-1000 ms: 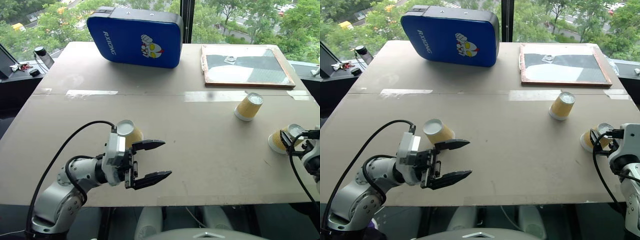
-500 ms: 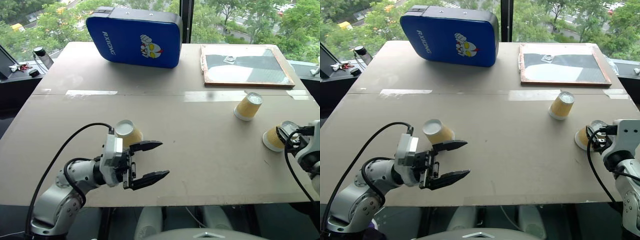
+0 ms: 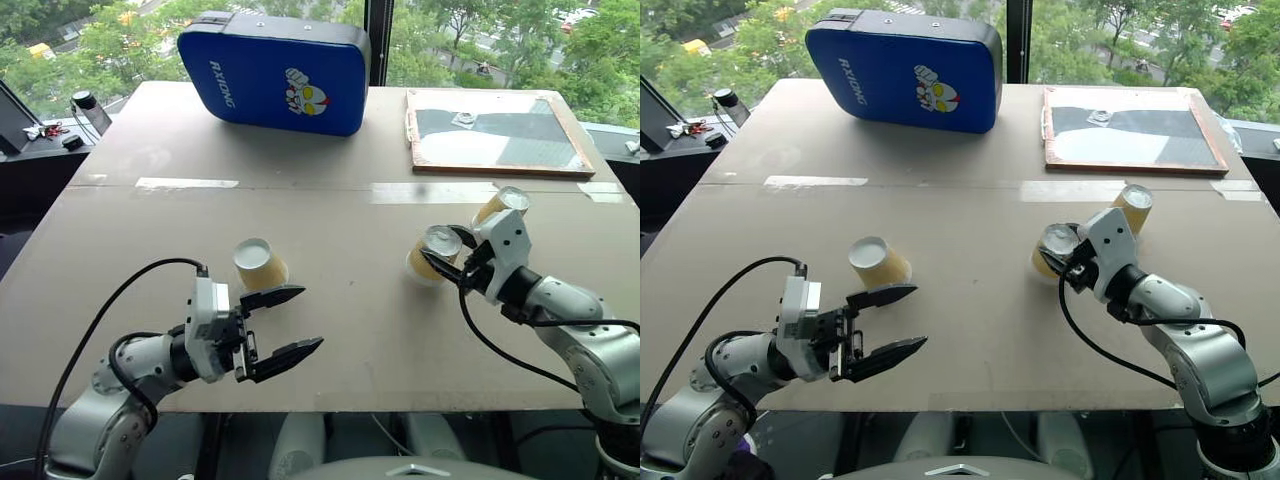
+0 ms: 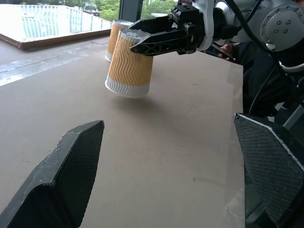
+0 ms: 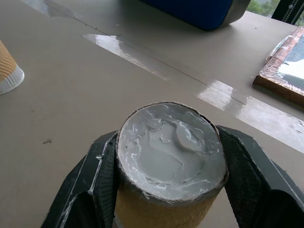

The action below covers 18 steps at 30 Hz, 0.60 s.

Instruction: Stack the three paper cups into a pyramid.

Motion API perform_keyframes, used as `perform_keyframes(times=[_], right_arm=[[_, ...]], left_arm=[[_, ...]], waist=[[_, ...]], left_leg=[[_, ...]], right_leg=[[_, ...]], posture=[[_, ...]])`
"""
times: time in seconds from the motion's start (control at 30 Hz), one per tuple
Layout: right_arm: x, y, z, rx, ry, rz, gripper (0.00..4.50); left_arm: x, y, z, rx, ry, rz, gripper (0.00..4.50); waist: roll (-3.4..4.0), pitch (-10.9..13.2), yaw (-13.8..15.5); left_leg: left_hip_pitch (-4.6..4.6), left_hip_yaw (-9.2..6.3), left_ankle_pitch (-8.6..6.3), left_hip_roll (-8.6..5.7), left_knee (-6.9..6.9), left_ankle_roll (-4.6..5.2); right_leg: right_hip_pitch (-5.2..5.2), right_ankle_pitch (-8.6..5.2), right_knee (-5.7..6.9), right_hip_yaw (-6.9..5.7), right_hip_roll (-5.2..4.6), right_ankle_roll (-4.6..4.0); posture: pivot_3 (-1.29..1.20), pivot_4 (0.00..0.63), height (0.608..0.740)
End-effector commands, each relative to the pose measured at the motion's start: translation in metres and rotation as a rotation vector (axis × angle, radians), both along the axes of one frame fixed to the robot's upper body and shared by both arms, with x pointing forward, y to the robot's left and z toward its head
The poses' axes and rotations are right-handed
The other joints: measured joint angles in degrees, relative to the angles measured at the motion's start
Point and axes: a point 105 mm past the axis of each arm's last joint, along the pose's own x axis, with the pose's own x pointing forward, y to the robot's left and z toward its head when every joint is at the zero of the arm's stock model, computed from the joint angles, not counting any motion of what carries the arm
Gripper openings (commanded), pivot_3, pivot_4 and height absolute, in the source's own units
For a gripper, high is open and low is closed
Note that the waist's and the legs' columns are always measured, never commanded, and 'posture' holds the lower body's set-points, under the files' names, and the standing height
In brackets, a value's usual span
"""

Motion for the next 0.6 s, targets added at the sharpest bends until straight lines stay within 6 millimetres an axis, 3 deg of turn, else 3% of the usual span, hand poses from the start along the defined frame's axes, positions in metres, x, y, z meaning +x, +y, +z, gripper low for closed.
perform_keyframes(times=[0.03, 0.37, 0.6], right_arm=[[0.002, 0.005, 0.008, -0.03, -0.059, 0.037, 2.27], [0.007, 0.028, 0.02, 0.004, -0.079, 0.126, 2.27], [0.01, 0.049, 0.013, -0.006, -0.054, 0.196, 2.27]], left_arm=[[-0.004, 0.0, 0.012, -0.002, -0.064, 0.02, 4.5], [-0.009, 0.003, 0.013, -0.003, -0.065, 0.068, 4.5], [-0.007, 0.007, 0.013, -0.009, -0.068, 0.099, 4.5]], waist=[[0.0, 0.0, -0.2], [0.01, 0.0, -0.2], [0.0, 0.0, -0.3]], left_leg=[[0.01, 0.0, 0.0, 0.0, 0.0, 0.0], [0.04, -0.02, 0.0, 0.02, -0.01, 0.0], [0.04, -0.01, 0.0, 0.01, 0.0, 0.0]], right_leg=[[0.0, 0.0, 0.0, 0.01, 0.0, 0.0], [0.0, 0.0, 0.06, -0.01, 0.02, -0.01], [0.0, 0.01, 0.05, -0.02, 0.01, -0.01]], posture=[[0.0, 0.15, 0.74], [0.0, 0.15, 0.74], [0.0, 0.15, 0.74]])
